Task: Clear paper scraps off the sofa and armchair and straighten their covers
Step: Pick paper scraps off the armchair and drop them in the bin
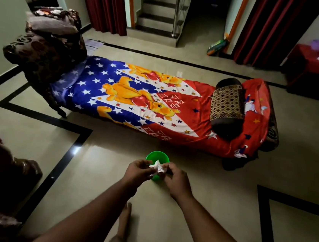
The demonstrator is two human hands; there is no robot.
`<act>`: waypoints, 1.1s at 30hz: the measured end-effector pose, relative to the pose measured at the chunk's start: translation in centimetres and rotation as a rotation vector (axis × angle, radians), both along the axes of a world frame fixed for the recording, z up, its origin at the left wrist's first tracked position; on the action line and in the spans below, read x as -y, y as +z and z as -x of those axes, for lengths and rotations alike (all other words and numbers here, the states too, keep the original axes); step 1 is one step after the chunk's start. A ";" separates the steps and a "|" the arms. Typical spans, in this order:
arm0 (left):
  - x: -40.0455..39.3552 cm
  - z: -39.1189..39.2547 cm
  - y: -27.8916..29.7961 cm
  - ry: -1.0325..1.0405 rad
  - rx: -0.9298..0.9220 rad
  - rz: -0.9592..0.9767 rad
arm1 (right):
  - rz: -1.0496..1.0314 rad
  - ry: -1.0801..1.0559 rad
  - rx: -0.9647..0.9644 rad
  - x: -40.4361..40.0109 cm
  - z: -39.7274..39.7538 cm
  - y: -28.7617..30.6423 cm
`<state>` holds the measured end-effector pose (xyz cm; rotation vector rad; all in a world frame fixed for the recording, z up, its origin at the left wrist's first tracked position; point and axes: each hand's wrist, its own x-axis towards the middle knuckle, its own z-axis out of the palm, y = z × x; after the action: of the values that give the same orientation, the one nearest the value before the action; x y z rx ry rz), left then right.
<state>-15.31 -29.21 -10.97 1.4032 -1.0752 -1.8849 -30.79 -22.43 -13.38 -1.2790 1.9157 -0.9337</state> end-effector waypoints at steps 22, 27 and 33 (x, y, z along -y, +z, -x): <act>25.3 8.6 -32.6 -0.344 0.484 -0.041 | -0.399 -0.178 0.153 24.1 6.1 -32.6; 26.9 11.4 -43.9 -0.368 0.579 -0.054 | -0.465 -0.199 0.179 26.0 8.5 -43.2; 29.1 12.8 -49.9 -0.422 0.634 -0.102 | -0.508 -0.190 0.147 28.5 9.6 -49.3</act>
<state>-28.12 -58.31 -60.89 2.0365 -1.7029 -1.8210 -40.37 -50.92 -62.70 -0.7246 2.0072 -0.5547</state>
